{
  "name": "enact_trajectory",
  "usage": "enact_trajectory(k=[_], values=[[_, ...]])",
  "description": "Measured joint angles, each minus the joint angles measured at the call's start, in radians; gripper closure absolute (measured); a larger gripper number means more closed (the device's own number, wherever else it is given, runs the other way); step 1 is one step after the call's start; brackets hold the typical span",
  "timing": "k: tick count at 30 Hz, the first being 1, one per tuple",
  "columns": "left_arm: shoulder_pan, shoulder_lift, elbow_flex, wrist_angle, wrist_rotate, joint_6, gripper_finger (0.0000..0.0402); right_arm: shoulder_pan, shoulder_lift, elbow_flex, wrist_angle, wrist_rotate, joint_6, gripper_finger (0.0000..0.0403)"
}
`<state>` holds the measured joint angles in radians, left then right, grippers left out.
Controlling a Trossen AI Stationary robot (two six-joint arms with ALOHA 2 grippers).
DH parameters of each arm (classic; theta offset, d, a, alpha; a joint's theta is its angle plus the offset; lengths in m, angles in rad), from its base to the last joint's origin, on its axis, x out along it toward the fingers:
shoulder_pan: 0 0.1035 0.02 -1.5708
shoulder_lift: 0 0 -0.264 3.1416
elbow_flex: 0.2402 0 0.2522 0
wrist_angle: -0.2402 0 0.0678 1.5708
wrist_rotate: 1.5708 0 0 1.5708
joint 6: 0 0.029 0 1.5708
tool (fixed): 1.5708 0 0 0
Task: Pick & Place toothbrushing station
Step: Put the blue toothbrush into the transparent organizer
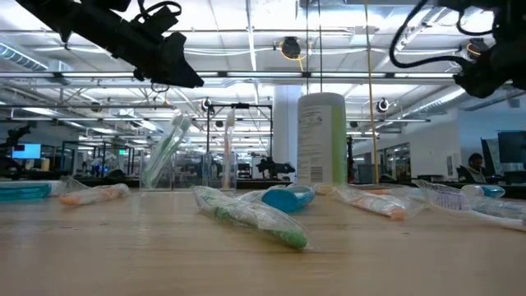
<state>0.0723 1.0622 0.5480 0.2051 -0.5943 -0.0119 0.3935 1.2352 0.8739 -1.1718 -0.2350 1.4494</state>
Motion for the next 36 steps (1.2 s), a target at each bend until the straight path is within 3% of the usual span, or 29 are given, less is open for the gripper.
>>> enact_trajectory(k=[11, 21, 25, 30, 36], values=[[0.000, 0.000, 0.000, 0.017, 0.001, 0.011, 0.0218, 0.048, 0.001, -0.170, 0.084, -0.033, 0.136, 0.0236], [0.000, 0.000, 0.000, 0.039, 0.001, 0.034, 0.0218, 0.047, -0.003, -0.332, 0.296, -0.033, 0.161, 0.0241], [0.000, 0.000, -0.001, 0.036, 0.001, 0.036, 0.0218, 0.047, -0.002, -0.360, 0.328, -0.038, 0.153, 0.0283], [0.000, 0.000, -0.001, 0.031, 0.001, 0.035, 0.0218, 0.047, -0.006, -0.361, 0.342, -0.055, 0.112, 0.0376], [0.000, 0.000, -0.001, 0.031, -0.020, 0.021, 0.0218, 0.047, -0.058, -0.342, 0.376, -0.057, 0.080, 0.0383]])
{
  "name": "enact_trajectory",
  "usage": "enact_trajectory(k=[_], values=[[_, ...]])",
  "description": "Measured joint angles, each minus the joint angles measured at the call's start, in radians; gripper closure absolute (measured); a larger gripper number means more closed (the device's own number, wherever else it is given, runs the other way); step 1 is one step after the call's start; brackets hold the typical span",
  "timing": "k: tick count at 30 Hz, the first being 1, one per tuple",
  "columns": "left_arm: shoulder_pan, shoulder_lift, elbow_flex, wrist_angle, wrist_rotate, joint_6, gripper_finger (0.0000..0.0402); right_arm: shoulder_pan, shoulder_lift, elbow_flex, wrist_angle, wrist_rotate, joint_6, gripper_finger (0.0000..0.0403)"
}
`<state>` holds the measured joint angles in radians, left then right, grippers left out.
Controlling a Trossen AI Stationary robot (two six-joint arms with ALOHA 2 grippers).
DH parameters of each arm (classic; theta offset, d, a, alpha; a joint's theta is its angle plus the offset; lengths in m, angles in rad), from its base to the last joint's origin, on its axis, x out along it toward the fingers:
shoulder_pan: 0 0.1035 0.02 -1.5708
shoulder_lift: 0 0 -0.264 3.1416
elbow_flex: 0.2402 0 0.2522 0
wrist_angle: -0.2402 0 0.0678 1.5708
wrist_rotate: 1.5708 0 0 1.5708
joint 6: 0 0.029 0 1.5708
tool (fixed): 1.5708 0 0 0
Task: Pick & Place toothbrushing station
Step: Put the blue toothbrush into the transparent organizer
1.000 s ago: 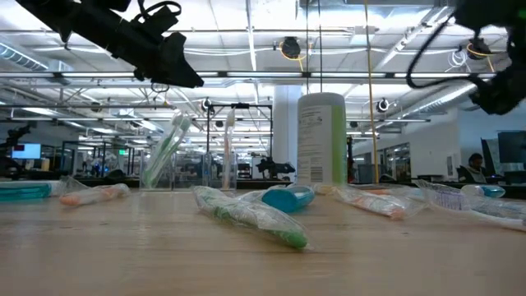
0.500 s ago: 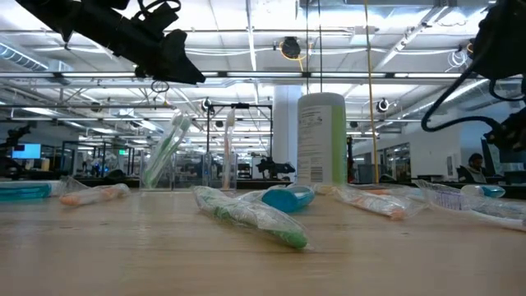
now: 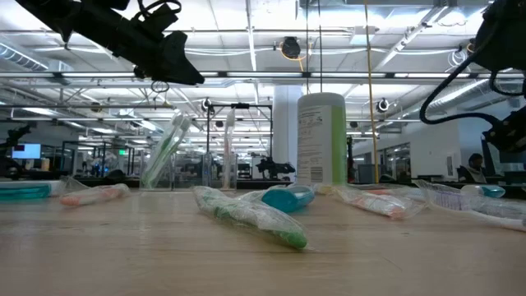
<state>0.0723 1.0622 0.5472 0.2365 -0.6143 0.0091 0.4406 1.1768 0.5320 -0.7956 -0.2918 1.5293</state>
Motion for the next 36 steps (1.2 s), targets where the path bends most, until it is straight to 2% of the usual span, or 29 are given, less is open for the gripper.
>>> enact_trajectory(k=[5, 9, 16, 21, 24, 29, 36], values=[[0.000, 0.000, 0.000, 0.000, -0.007, -0.012, 0.0218, 0.000, -0.072, 0.054, 0.021, 0.011, -0.075, 0.0391], [0.000, 0.000, 0.000, 0.000, -0.009, -0.015, 0.0218, -0.001, -0.129, 0.101, 0.022, 0.063, -0.127, 0.0391], [0.001, 0.000, 0.000, 0.000, -0.016, -0.015, 0.0218, 0.000, -0.213, 0.168, 0.063, 0.056, -0.261, 0.0391], [0.001, 0.000, 0.000, 0.000, -0.016, -0.015, 0.0218, 0.000, -0.278, 0.214, 0.297, 0.057, -0.529, 0.0391], [0.001, 0.000, 0.000, 0.000, -0.016, -0.015, 0.0218, -0.001, -0.305, 0.237, 0.417, 0.104, -0.682, 0.0391], [0.001, 0.000, 0.000, 0.002, -0.016, -0.015, 0.0218, -0.003, -0.340, 0.262, 0.620, 0.124, -0.933, 0.0391], [0.001, 0.000, 0.000, 0.004, -0.016, -0.015, 0.0218, -0.043, -0.350, 0.294, 0.807, 0.302, -1.388, 0.0390]])
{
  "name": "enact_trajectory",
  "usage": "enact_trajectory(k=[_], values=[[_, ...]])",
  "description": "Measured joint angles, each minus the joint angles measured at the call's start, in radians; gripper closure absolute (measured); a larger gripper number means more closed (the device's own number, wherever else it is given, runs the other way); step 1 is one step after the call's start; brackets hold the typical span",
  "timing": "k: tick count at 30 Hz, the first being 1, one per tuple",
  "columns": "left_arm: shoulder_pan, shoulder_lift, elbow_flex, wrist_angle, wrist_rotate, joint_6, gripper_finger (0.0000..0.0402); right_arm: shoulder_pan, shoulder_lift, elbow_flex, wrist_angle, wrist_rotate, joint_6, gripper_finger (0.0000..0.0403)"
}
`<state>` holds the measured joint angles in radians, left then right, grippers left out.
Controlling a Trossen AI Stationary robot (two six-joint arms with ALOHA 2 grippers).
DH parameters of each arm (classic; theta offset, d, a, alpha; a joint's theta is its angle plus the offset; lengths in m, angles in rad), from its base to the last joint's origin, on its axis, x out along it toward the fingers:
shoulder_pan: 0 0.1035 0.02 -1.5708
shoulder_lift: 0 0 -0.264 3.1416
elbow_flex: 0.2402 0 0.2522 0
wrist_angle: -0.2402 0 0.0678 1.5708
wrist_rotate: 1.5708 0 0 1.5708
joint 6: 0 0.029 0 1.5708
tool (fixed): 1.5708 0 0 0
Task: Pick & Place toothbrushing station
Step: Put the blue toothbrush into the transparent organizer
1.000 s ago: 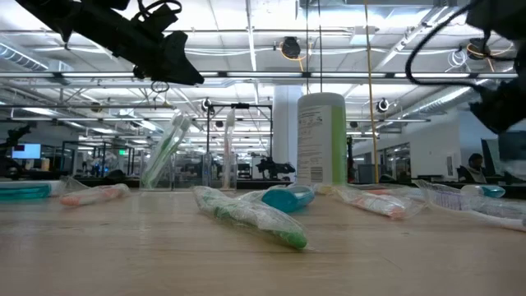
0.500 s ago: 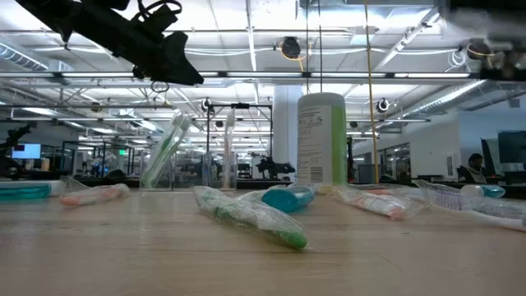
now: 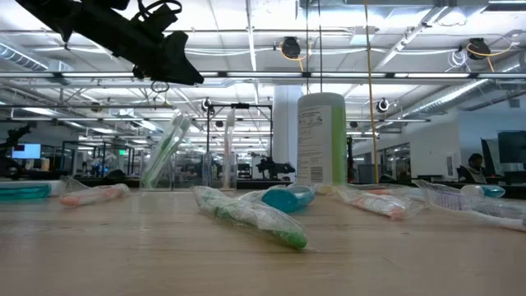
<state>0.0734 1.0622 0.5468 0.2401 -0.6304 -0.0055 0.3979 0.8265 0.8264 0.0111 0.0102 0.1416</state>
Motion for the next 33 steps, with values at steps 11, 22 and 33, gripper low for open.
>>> enact_trajectory(k=[11, 22, 33], values=[[0.000, 0.000, 0.000, 0.002, 0.000, 0.000, 0.0218, -0.105, 0.041, 0.021, 0.335, 0.016, -0.471, 0.0391], [0.000, 0.000, 0.000, 0.005, 0.000, -0.004, 0.0218, -0.329, 0.325, 0.365, 0.232, 0.016, -0.499, 0.0392], [0.000, -0.034, 0.000, 0.011, 0.000, -0.003, 0.0218, -0.563, 0.635, 0.561, 0.198, 0.013, -0.389, 0.0400]])
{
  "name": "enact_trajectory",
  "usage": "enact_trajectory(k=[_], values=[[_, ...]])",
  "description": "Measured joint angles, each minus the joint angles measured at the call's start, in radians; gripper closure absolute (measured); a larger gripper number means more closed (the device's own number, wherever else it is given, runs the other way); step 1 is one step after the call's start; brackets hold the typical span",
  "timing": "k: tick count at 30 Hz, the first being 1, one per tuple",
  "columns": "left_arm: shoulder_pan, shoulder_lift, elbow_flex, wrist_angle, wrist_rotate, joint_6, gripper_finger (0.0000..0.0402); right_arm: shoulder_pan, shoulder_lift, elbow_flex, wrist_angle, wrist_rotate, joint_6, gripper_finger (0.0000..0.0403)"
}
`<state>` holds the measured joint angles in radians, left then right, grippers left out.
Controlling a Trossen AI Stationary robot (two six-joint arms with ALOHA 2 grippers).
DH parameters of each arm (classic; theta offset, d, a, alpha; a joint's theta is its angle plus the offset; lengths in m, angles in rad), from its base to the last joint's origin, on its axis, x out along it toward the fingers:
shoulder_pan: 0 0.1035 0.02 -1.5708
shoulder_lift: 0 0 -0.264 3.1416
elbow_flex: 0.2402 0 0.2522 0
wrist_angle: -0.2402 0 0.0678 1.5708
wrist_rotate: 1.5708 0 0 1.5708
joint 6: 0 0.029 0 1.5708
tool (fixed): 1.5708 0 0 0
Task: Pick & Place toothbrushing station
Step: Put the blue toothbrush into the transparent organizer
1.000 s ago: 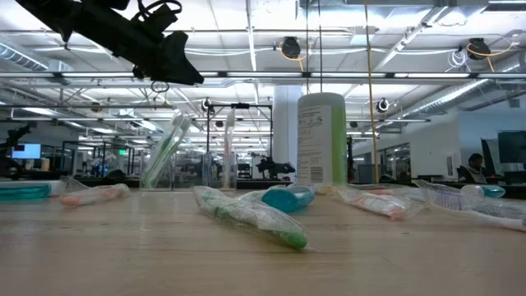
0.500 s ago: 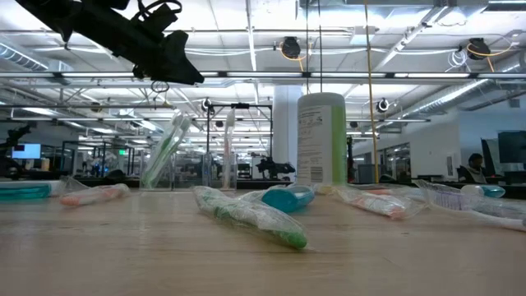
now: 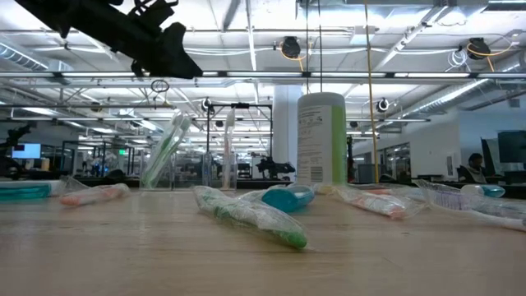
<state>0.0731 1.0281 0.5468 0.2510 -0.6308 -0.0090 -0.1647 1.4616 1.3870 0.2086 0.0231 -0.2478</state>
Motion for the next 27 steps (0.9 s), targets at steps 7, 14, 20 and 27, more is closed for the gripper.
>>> enact_trajectory(k=[7, 14, 20, 27], values=[[-0.006, -0.065, 0.000, -0.039, 0.000, 0.000, 0.0218, -0.085, 0.137, 0.007, 0.003, -0.057, 0.105, 0.0401], [-0.011, -0.105, 0.000, -0.077, -0.009, 0.000, 0.0218, -0.111, 0.256, 0.007, 0.018, -0.057, 0.132, 0.0401], [-0.011, -0.107, 0.000, -0.100, -0.008, 0.001, 0.0218, -0.115, 0.326, 0.007, 0.030, -0.049, 0.132, 0.0402], [-0.011, -0.108, 0.000, -0.100, -0.008, 0.000, 0.0218, -0.117, 0.395, 0.007, 0.063, -0.018, 0.146, 0.0402]])
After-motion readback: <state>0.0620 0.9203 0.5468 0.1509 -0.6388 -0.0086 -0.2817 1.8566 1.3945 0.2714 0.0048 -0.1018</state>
